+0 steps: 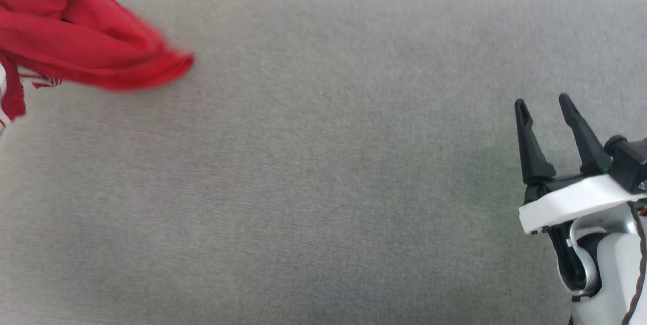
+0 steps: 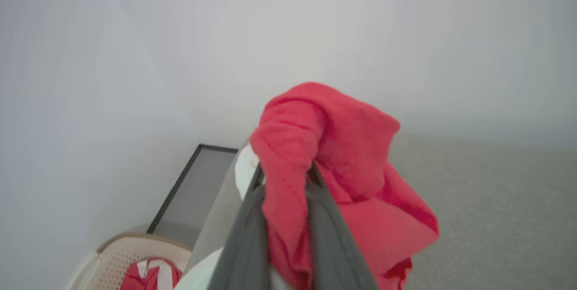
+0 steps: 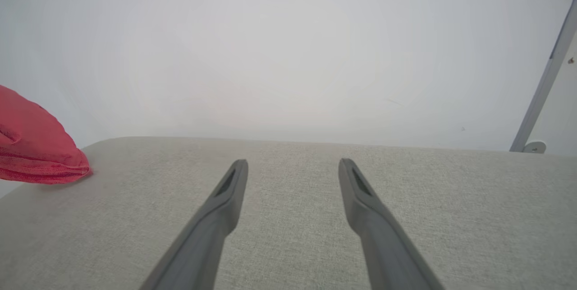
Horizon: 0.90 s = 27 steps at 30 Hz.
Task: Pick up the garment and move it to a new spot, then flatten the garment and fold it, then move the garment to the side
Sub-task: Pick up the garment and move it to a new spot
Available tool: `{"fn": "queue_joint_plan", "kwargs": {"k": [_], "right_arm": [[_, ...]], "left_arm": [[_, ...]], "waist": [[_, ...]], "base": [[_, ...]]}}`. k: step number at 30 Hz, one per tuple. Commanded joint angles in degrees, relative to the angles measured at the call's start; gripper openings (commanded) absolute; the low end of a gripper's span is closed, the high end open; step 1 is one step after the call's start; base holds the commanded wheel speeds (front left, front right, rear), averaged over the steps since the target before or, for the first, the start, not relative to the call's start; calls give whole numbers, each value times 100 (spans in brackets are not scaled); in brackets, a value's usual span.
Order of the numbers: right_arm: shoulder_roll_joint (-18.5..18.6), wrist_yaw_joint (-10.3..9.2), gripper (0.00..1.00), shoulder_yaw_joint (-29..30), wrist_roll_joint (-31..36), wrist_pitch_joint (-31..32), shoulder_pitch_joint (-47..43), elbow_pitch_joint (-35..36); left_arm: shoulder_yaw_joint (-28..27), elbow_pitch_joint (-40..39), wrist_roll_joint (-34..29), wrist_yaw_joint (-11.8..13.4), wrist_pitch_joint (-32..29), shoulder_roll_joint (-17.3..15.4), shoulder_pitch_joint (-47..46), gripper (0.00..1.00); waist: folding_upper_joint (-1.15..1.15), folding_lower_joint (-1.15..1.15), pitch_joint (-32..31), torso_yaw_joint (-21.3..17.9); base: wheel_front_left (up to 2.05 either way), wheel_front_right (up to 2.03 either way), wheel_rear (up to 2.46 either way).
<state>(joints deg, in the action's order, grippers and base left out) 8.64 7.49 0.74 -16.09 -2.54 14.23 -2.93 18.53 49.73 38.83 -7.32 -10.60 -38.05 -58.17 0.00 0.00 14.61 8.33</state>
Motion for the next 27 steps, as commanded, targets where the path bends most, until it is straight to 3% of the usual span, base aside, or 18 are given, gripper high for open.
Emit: {"fn": "queue_joint_plan", "kwargs": {"k": [1, 9, 15, 27], "right_arm": [[-18, 0, 100, 18, -38, -29, -64, -15], [-135, 0, 100, 46, -50, -103, -255, -29], [-215, 0, 100, 123, -62, -170, -349, -10], [-280, 0, 100, 572, 62, -252, -568, 120]], "left_arm": [[16, -67, -32, -15, 23, -39, 38, 0], [178, -1187, -36, -16, -356, -411, -36, 0], [202, -2416, 195, 99, -1045, -614, 217, 0], [285, -4838, 608, 686, -2136, -731, 957, 0]], "waist": [[0, 0, -209, 134], [0, 0, -671, 278], [0, 0, -907, 159], [0, 0, -988, -818]], "base": [[0, 0, 0], [0, 0, 0], [0, 0, 0], [0, 0, 0]]}}
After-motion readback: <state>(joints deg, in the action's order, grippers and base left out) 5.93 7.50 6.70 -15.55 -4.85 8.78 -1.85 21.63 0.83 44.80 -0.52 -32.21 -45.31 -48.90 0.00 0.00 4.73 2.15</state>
